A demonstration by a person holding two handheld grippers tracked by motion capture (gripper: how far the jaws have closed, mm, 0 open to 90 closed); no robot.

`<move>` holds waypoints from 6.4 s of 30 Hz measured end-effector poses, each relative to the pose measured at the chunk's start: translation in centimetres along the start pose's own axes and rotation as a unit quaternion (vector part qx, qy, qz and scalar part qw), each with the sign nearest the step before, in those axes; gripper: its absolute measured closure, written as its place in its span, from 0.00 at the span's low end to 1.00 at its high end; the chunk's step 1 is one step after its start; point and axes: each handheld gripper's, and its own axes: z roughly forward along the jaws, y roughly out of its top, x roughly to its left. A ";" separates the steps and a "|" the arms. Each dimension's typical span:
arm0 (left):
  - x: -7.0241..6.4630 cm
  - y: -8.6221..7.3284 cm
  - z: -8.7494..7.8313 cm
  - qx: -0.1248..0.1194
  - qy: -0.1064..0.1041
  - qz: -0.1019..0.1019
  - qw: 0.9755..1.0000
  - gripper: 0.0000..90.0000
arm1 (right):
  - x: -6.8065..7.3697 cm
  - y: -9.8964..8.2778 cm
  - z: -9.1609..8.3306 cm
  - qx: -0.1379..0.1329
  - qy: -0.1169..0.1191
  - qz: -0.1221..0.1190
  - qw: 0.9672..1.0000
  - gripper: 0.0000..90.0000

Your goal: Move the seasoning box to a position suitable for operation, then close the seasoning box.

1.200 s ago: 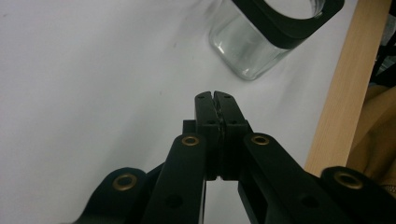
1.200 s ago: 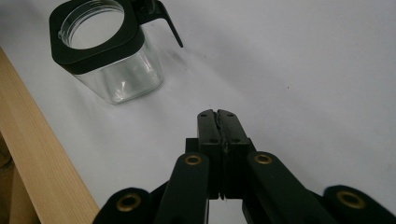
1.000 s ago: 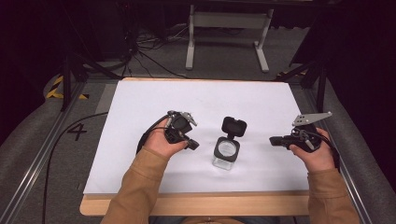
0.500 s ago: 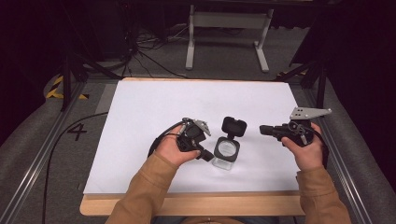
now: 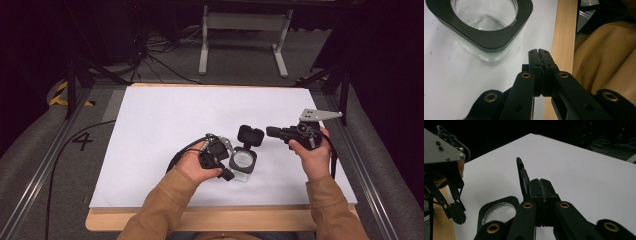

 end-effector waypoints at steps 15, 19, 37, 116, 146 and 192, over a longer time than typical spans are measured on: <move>0.8 0.0 2.0 0.006 0.017 -0.013 1.000 1.00 | 0.4 0.2 0.6 -0.016 -0.007 -0.011 1.000 1.00; 0.9 0.0 2.1 -0.011 0.028 -0.019 0.999 1.00 | 0.4 0.1 0.6 -0.015 -0.006 -0.011 1.000 1.00; 1.1 0.1 2.2 -0.021 0.034 -0.026 0.999 1.00 | 2.1 0.2 1.7 0.022 0.020 -0.047 0.998 1.00; 3.8 -1.9 0.7 -0.039 0.090 -0.069 0.993 1.00 | -2.7 -2.3 -5.1 0.165 -0.045 0.020 0.985 1.00; 2.3 -0.6 2.7 -0.014 0.051 -0.034 0.998 1.00 | -3.7 -2.6 -6.6 0.145 -0.055 0.038 0.987 1.00; 7.0 -14.4 -7.8 -0.165 0.283 -0.192 0.925 0.66 | -8.9 -4.5 -1.5 0.162 -0.139 0.054 0.976 0.61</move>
